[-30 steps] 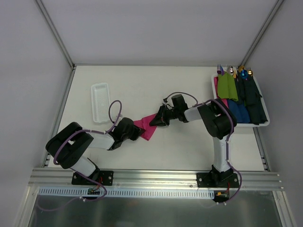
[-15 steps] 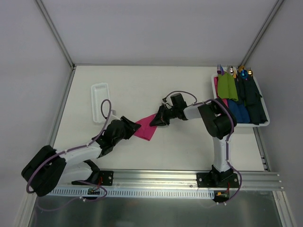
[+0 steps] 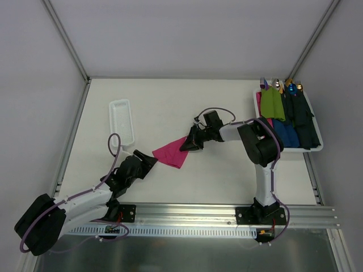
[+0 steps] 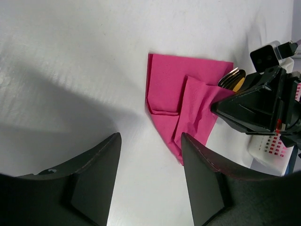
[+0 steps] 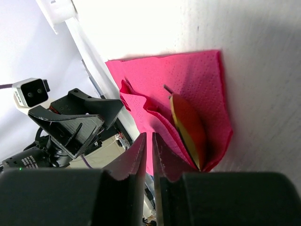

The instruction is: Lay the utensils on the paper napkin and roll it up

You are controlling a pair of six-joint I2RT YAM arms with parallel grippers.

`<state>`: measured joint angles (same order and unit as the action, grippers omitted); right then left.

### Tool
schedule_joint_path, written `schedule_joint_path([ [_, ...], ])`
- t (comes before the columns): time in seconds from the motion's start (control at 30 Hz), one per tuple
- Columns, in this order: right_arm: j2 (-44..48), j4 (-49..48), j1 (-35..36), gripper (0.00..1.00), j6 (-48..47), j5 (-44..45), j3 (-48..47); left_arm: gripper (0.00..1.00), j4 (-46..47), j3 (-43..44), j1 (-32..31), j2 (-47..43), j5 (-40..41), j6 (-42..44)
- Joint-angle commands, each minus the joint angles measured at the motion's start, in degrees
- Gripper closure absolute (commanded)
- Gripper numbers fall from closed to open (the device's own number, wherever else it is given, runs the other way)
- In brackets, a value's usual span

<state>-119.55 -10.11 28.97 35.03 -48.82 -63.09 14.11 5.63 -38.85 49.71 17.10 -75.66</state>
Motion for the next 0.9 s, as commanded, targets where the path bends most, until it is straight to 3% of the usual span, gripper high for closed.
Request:
schedule_joint_path([
  [0.0, -1.4, 6.1, -0.2, 0.87, -4.4, 6.9, -0.2, 0.45, 0.0, 0.8, 1.1, 4.7, -0.8, -0.7],
  [0.3, -1.7, 9.8, -0.2, 0.88, -6.5, 7.9, -1.3, 0.46, 4.1, 5.0, 2.8, 21.5, -3.6, -6.2],
  [0.87, -2.5, 13.3, 0.0, 0.9, -8.5, 8.7, -2.8, 0.45, 59.3, 2.8, 5.2, 60.4, -11.6, -9.9],
])
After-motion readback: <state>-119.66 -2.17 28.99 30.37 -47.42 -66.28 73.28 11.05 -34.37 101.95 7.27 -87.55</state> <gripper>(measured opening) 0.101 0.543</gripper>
